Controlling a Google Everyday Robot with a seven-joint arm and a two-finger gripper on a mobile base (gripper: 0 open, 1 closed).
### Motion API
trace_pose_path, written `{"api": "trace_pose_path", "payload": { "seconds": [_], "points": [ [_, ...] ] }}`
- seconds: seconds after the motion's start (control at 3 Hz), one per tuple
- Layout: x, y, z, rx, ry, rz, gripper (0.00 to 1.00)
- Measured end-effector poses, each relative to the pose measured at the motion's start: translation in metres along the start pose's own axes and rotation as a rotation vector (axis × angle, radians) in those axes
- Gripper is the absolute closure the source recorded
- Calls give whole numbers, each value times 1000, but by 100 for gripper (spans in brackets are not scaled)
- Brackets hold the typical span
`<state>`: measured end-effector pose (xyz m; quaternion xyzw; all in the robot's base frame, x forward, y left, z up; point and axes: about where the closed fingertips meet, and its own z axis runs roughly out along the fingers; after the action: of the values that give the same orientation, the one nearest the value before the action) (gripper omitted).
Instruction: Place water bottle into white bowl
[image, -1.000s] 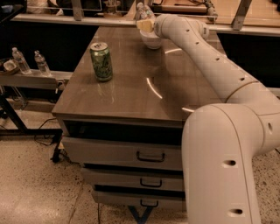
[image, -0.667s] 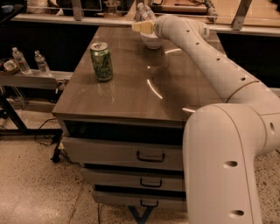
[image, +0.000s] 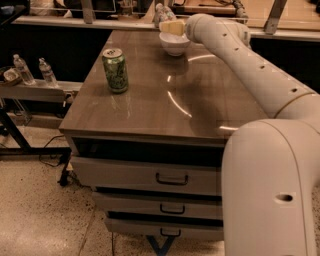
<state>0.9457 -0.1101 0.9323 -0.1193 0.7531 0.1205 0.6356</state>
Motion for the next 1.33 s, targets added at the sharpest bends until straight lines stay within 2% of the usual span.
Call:
{"api": "trace_pose_path", "payload": {
  "seconds": [0.33,0.67,1.0,1.33],
  "points": [
    [-20,-27,-42,31,-44,-9,0],
    [-58,-97,-155,146,-130,11,0],
    [-84,-131,-234,228,-214,49,0],
    [-128,-141,-306,299,-299,14,0]
  ]
}}
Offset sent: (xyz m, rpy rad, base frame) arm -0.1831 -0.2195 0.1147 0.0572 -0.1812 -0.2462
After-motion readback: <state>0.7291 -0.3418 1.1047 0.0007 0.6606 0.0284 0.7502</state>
